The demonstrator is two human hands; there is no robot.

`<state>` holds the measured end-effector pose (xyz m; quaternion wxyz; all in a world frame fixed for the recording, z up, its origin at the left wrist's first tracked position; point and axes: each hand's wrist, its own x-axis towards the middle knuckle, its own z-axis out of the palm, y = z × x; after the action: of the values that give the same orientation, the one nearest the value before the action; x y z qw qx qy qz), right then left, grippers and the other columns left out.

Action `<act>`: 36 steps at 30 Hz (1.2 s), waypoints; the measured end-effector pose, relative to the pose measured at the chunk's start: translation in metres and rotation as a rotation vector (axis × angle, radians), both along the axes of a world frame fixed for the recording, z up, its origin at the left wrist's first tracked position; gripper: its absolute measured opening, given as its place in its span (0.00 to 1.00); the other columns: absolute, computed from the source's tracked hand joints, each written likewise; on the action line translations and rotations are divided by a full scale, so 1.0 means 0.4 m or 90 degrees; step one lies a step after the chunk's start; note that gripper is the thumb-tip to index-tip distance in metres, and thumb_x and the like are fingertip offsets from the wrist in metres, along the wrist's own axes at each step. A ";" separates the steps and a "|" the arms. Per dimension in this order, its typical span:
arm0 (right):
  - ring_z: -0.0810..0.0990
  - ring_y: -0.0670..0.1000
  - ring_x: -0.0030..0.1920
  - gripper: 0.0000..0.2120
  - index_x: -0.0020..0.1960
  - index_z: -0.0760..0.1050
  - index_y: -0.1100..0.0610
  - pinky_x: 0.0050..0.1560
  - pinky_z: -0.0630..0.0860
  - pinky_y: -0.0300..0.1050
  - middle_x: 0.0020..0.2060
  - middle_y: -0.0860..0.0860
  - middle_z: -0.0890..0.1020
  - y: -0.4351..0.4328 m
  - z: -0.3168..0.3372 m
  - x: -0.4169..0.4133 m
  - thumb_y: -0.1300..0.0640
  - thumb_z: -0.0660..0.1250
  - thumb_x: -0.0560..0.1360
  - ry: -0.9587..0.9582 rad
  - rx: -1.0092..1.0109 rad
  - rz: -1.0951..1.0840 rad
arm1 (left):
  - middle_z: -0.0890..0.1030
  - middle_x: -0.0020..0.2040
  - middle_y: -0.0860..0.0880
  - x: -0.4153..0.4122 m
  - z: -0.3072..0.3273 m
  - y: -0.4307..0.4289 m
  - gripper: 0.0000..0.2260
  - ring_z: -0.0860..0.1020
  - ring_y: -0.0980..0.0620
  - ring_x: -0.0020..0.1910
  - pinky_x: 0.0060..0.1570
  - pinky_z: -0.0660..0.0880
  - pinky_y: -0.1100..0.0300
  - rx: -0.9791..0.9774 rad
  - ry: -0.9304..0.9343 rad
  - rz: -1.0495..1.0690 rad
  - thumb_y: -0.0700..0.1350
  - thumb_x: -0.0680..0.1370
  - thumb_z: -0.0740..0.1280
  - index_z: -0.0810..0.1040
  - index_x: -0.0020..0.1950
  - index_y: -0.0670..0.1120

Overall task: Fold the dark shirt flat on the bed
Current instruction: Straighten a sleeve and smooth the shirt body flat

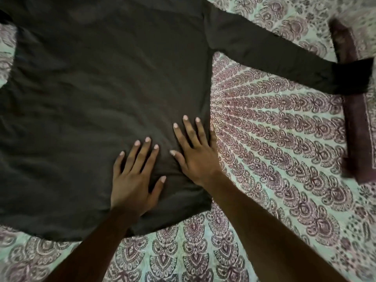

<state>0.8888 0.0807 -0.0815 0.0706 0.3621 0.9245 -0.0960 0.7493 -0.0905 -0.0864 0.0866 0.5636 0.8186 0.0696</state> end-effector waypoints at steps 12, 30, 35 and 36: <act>0.45 0.55 0.85 0.30 0.84 0.54 0.55 0.83 0.46 0.60 0.85 0.53 0.49 -0.282 0.074 0.212 0.42 0.46 0.87 0.082 -0.045 -0.143 | 0.51 0.87 0.48 0.030 0.010 -0.038 0.35 0.50 0.44 0.86 0.80 0.54 0.36 -0.029 -0.005 -0.081 0.62 0.82 0.57 0.55 0.86 0.50; 0.46 0.57 0.84 0.41 0.85 0.45 0.47 0.81 0.52 0.67 0.85 0.54 0.45 -0.506 0.042 0.152 0.27 0.48 0.80 -0.028 0.000 -0.383 | 0.52 0.87 0.48 -0.258 0.036 -0.148 0.34 0.54 0.42 0.85 0.78 0.57 0.37 -0.058 0.014 0.001 0.65 0.81 0.54 0.58 0.85 0.52; 0.41 0.60 0.84 0.40 0.85 0.47 0.49 0.81 0.47 0.65 0.85 0.56 0.44 -0.394 0.076 -0.001 0.29 0.51 0.81 0.073 0.026 -0.380 | 0.49 0.87 0.51 -0.236 0.015 -0.262 0.36 0.51 0.42 0.85 0.79 0.52 0.35 -0.073 0.033 0.028 0.69 0.79 0.52 0.52 0.86 0.58; 0.41 0.60 0.84 0.38 0.85 0.49 0.47 0.81 0.47 0.65 0.85 0.55 0.44 -0.363 0.069 -0.043 0.30 0.52 0.82 0.094 0.026 -0.337 | 0.49 0.87 0.50 -0.232 0.016 -0.275 0.36 0.51 0.42 0.85 0.79 0.52 0.35 -0.071 0.034 0.033 0.69 0.79 0.52 0.52 0.86 0.58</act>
<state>0.8715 -0.0644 -0.0540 -0.0319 0.5847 0.8018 -0.1190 0.6565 -0.2005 -0.0799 0.0946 0.5379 0.8376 0.0109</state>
